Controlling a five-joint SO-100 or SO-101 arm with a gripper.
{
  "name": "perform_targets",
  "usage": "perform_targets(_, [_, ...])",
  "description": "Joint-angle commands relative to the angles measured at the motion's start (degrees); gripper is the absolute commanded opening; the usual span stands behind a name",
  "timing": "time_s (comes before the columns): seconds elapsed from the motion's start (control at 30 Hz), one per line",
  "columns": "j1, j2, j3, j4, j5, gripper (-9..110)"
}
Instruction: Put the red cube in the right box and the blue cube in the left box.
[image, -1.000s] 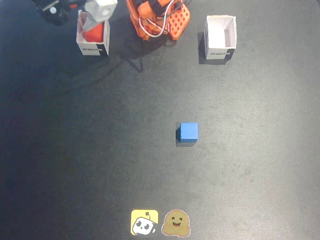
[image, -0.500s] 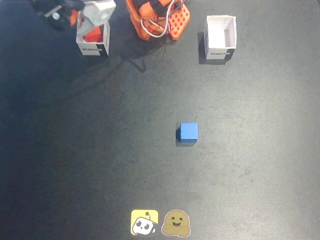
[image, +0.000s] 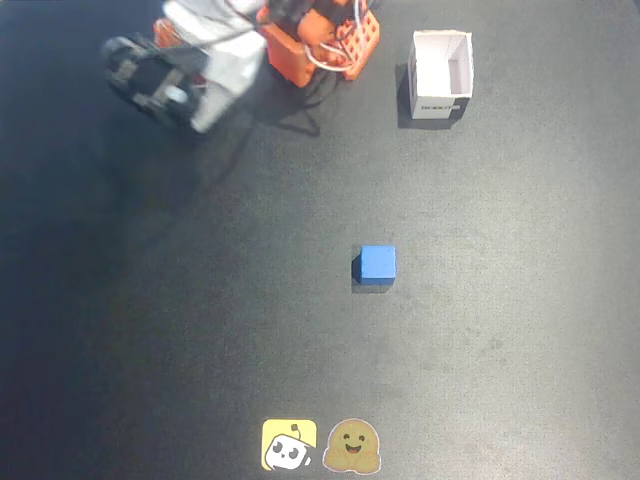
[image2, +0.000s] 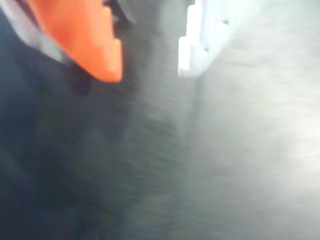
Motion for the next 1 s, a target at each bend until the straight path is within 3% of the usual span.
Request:
perform_targets(0.0, [-6.68, 0.00, -3.08, -0.09, 1.49, 8])
perform_targets(0.2, [-17.84, 0.35, -3.08, -0.53, 1.76, 7])
perform_targets(0.57, [-29.09, 3.60, -1.05, -0.62, -6.24, 4])
perform_targets(0.97, [-40.61, 10.99, 4.75, -0.62, -1.76, 5])
